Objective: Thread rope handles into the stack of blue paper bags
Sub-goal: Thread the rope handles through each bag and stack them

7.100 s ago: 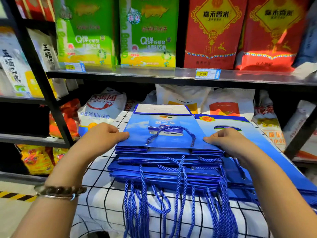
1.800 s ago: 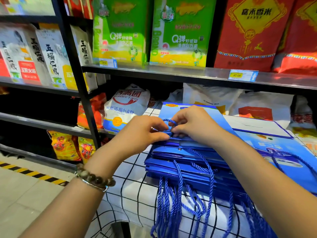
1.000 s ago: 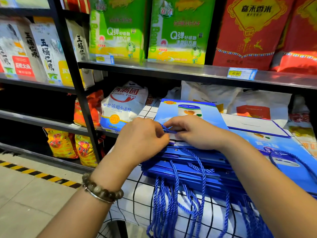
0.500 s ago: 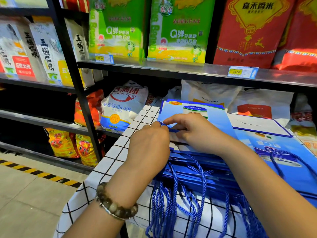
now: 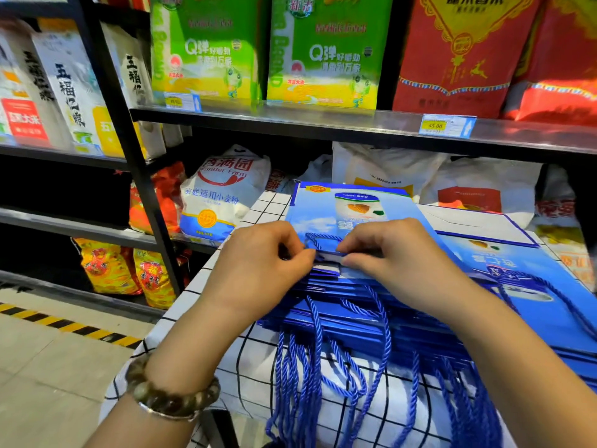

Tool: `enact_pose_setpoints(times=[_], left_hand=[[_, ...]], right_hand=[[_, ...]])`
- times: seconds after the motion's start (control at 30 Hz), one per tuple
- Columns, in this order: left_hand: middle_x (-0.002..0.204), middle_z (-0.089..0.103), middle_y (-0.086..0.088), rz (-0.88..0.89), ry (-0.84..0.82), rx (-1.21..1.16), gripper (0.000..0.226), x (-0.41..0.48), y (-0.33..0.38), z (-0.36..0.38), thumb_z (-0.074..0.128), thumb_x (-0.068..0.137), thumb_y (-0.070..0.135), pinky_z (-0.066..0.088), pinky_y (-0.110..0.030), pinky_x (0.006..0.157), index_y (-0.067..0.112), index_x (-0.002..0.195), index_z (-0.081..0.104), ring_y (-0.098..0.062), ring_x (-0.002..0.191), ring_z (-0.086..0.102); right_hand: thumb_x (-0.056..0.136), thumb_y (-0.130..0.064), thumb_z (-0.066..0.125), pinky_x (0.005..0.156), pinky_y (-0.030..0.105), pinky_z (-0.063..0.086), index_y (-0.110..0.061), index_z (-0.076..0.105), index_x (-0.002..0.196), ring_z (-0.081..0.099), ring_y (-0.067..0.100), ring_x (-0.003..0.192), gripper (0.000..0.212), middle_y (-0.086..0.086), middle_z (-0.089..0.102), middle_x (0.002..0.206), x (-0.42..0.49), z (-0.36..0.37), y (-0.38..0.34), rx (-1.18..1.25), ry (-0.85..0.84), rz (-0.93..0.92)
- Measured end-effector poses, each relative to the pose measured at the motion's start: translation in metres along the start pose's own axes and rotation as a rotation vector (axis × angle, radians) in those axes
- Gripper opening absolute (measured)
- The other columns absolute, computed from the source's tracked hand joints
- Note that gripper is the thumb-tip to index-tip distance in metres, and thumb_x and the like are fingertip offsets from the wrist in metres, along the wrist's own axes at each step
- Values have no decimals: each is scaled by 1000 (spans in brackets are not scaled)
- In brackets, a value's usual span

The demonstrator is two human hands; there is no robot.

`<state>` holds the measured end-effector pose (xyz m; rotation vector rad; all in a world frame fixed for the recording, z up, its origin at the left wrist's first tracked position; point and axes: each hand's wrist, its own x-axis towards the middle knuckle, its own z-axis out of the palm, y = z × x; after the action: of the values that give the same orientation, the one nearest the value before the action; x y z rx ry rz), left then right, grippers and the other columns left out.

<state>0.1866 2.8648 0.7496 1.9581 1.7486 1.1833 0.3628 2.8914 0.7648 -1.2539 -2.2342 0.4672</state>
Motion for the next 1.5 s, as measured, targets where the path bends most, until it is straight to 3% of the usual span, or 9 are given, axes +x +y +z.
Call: enact_pose_setpoints(times=[0.1,0.23,0.5,0.7,0.87,0.97,1.1,1.33,1.5], left_hand=[[68,64,5,-20,20,-70,18,5,0,1,68,76,21,47,-30,67,21,69,51,-7,63,56],[63,65,4,-55,-202,-87,10,14,0,3,66,81,24,37,-22,52,26,77,57,-1,50,49],[70,63,-2,-113,-347,-65,22,35,15,16,77,71,17,39,-24,55,25,72,58,-12,56,50],[71,69,-15,-130,-167,-164,24,44,12,20,73,74,7,40,-23,54,22,68,54,-18,57,58],[64,66,-4,-145,-143,-140,23,41,6,29,75,73,15,45,-29,62,24,67,55,-19,59,58],[73,65,6,-83,-115,30,21,37,7,24,73,75,27,45,-28,67,28,69,53,-17,71,61],[98,60,8,64,4,304,14,20,19,11,60,84,42,39,-30,72,31,92,60,-15,95,56],[115,57,16,317,-333,371,41,-2,45,27,58,77,59,34,-24,76,36,110,56,-7,107,49],[108,65,12,317,-362,347,34,9,43,31,59,79,55,33,-24,69,36,107,62,-9,101,53]], right_hand=[[82,-21,66,79,36,49,-24,70,86,60,10,80,7,-15,63,75,-7,3,1,-23,32,12],[83,-24,65,81,39,50,-26,71,91,64,17,89,10,-8,72,88,-15,9,3,-78,59,-18],[74,-32,59,58,41,56,-26,72,84,69,23,70,17,-5,73,76,-27,20,5,-161,249,-162],[71,-24,63,53,31,57,-23,72,79,69,14,66,12,-9,73,74,-32,23,5,-206,284,-242],[78,-31,57,63,39,57,-27,70,88,69,15,81,17,-11,73,86,-34,24,6,-188,224,-192],[81,-39,52,84,27,50,-26,69,97,62,7,97,27,-15,69,100,-45,9,15,-131,276,-155],[76,-26,60,77,0,36,-26,66,84,53,-2,86,10,-15,63,86,-70,-22,38,-28,489,34],[75,-13,71,69,0,35,-27,63,76,50,-23,80,16,-16,63,83,-82,-33,59,-3,500,194],[76,-13,72,76,-2,33,-32,58,77,51,-1,81,24,-14,61,81,-88,-35,59,-134,574,117]])
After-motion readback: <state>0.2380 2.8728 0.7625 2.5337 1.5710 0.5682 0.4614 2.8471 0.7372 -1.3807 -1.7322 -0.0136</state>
